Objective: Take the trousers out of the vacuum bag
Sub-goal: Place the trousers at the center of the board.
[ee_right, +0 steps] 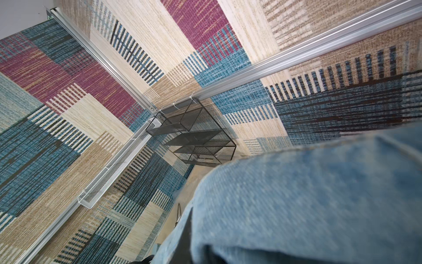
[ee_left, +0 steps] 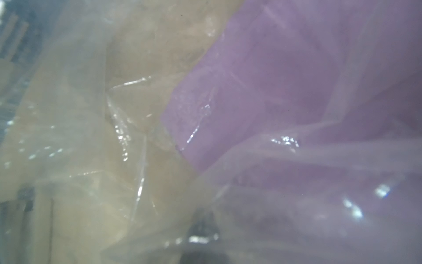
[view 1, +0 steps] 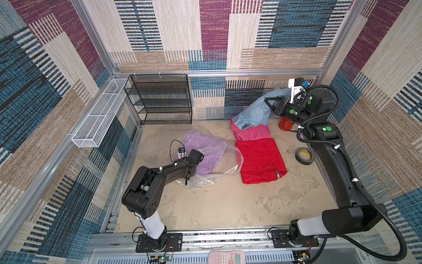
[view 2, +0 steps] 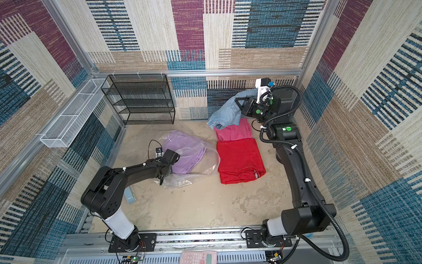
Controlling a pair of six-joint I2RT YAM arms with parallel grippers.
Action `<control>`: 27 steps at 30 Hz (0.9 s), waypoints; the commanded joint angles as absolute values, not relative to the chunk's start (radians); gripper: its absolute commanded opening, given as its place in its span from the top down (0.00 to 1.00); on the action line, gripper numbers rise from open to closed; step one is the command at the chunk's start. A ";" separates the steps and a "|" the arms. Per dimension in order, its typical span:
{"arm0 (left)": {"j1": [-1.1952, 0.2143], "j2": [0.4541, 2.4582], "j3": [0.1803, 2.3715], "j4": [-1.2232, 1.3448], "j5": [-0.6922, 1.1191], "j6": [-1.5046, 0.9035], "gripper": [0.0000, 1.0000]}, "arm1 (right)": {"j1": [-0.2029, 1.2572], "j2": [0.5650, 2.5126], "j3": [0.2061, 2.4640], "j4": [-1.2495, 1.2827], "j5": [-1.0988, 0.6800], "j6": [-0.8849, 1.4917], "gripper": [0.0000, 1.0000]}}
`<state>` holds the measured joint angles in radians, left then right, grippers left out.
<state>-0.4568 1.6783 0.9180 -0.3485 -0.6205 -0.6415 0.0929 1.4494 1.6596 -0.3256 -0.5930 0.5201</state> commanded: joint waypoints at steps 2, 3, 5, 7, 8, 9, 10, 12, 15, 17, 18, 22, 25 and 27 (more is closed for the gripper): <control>-0.451 1.514 0.872 -0.441 -0.586 -0.686 1.00 | 0.106 1.531 1.662 -0.114 -0.571 0.520 1.00; -0.450 1.479 0.854 -0.449 -0.585 -0.692 1.00 | 0.117 1.552 1.661 -0.098 -0.561 0.518 1.00; -0.452 1.428 0.814 -0.473 -0.577 -0.712 1.00 | 0.146 1.601 1.670 -0.081 -0.524 0.500 1.00; -0.452 1.396 0.777 -0.499 -0.567 -0.733 1.00 | 0.170 1.657 1.687 -0.064 -0.508 0.496 1.00; -0.453 1.375 0.759 -0.520 -0.559 -0.747 1.00 | 0.183 1.688 1.701 -0.055 -0.501 0.497 1.00; -0.455 1.357 0.740 -0.528 -0.556 -0.756 1.00 | 0.195 1.716 1.715 -0.041 -0.493 0.498 1.00; -0.455 1.335 0.716 -0.531 -0.551 -0.767 1.00 | 0.207 1.744 1.735 -0.032 -0.477 0.496 1.00; -0.457 1.283 0.665 -0.532 -0.542 -0.780 1.00 | 0.235 1.817 1.798 -0.028 -0.452 0.493 1.00; -0.459 1.205 0.612 -0.538 -0.534 -0.786 1.00 | 0.270 1.936 1.910 -0.031 -0.428 0.494 1.00; -0.462 1.148 0.599 -0.538 -0.523 -0.770 1.00 | 0.296 2.011 1.983 -0.031 -0.397 0.495 1.00; -0.463 1.118 0.596 -0.550 -0.525 -0.765 1.00 | 0.309 2.057 2.033 -0.038 -0.385 0.494 1.00; -0.464 1.024 0.577 -0.615 -0.536 -0.740 1.00 | 0.359 2.260 2.289 -0.087 -0.354 0.508 1.00; -0.463 0.965 0.552 -0.630 -0.531 -0.740 1.00 | 0.384 2.428 2.514 -0.144 -0.305 0.513 1.00; -0.464 0.937 0.549 -0.628 -0.532 -0.734 1.00 | 0.391 2.526 2.633 -0.177 -0.297 0.528 1.00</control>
<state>-0.4633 0.9638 0.5549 -0.5934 -0.5316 -0.7502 0.3840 2.4500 2.5156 -0.2459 -0.3389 0.5228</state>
